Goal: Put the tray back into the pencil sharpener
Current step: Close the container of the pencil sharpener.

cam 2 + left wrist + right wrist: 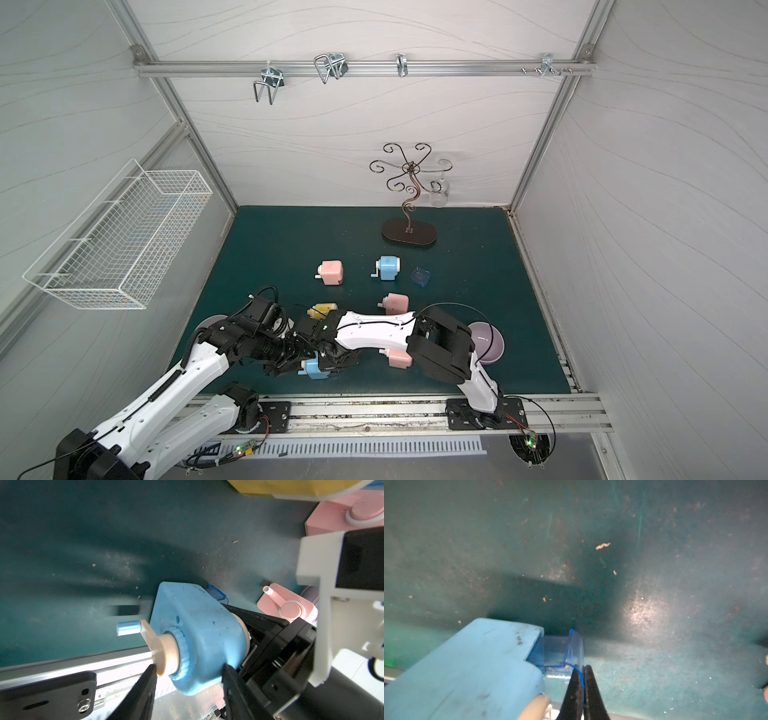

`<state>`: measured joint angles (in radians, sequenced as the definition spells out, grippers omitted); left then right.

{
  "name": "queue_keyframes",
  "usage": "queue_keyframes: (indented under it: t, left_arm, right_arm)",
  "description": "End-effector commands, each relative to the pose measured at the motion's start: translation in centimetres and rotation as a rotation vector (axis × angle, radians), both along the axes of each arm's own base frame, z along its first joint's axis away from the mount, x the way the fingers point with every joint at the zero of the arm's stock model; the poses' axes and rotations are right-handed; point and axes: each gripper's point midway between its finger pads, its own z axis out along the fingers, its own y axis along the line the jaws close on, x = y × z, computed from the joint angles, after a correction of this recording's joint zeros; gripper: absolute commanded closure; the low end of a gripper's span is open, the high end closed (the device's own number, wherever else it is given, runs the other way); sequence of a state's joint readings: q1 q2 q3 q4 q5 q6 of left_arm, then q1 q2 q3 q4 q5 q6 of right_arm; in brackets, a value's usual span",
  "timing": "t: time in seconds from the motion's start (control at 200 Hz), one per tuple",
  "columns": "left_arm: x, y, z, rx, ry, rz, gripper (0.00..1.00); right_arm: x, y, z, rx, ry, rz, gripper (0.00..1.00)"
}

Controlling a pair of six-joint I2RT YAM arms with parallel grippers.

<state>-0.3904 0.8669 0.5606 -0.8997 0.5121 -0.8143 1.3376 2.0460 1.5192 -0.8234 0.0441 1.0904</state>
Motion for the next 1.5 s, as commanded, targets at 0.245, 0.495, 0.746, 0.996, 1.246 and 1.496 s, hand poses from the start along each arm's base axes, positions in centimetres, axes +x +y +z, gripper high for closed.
queue_keyframes:
  t: [0.245, 0.495, 0.746, 0.996, 1.246, 1.496]
  left_arm:
    - [0.4, 0.1, 0.2, 0.011, -0.011, -0.006, 0.47]
    - [0.3, 0.1, 0.2, 0.011, -0.007, -0.006, 0.46]
    - [0.3, 0.1, 0.1, 0.012, -0.003, -0.009, 0.47]
    - [0.3, 0.0, 0.1, 0.011, -0.004, -0.008, 0.47]
    - [0.2, 0.1, 0.1, 0.011, -0.004, -0.008, 0.47]
    - [0.2, 0.0, 0.1, 0.010, -0.001, -0.007, 0.47]
  right_arm:
    - [-1.2, 3.2, 2.5, 0.172, 0.025, 0.047, 1.00]
    - [-0.7, 2.7, 2.9, 0.200, 0.021, 0.016, 1.00]
    - [-0.7, 3.1, 3.3, 0.228, 0.021, 0.021, 1.00]
    - [-0.7, 3.3, 3.3, 0.223, 0.025, 0.026, 0.95]
    - [-0.4, 2.8, 3.5, 0.212, 0.016, 0.013, 0.90]
    - [0.1, 2.5, 3.8, 0.215, 0.010, -0.004, 0.88]
